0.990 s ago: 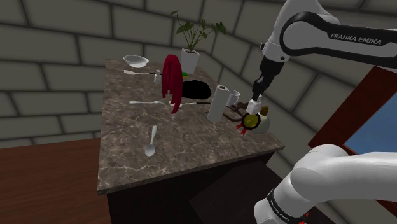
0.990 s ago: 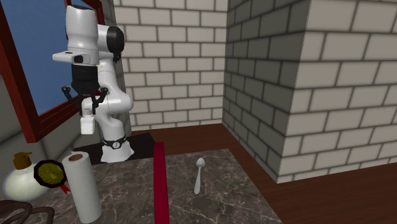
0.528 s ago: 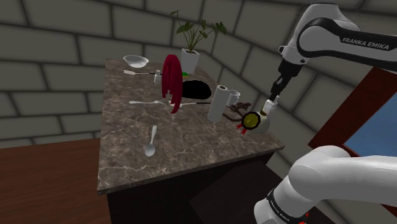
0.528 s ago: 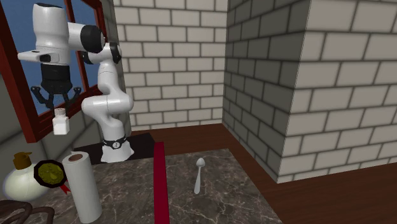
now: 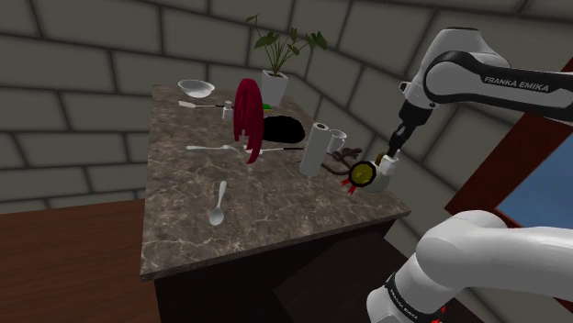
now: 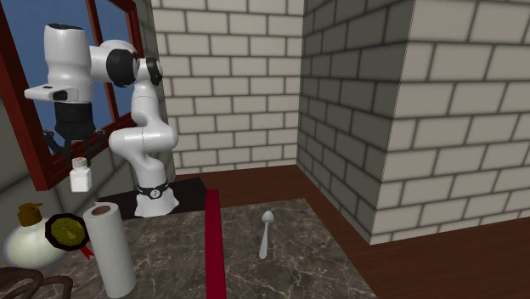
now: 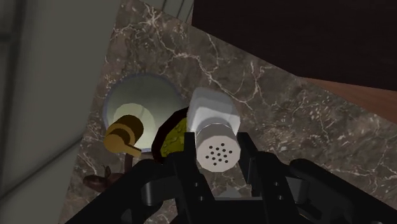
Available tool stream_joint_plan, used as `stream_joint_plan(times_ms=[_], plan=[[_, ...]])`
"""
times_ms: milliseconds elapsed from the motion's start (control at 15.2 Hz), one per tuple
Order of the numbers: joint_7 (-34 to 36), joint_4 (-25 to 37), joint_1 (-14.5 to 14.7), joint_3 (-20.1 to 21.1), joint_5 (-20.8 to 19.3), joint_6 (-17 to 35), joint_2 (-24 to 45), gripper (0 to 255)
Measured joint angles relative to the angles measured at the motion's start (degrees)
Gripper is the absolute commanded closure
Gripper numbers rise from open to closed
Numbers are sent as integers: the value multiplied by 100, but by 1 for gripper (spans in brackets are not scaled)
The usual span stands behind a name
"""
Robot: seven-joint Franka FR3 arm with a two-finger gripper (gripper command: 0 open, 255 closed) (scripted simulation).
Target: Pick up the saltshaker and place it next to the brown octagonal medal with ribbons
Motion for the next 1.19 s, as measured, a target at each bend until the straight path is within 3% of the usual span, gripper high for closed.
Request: stream_joint_plan(times_ms=[1188], plan=[[189, -1294, -139, -289, -344, 1419, 139, 255]])
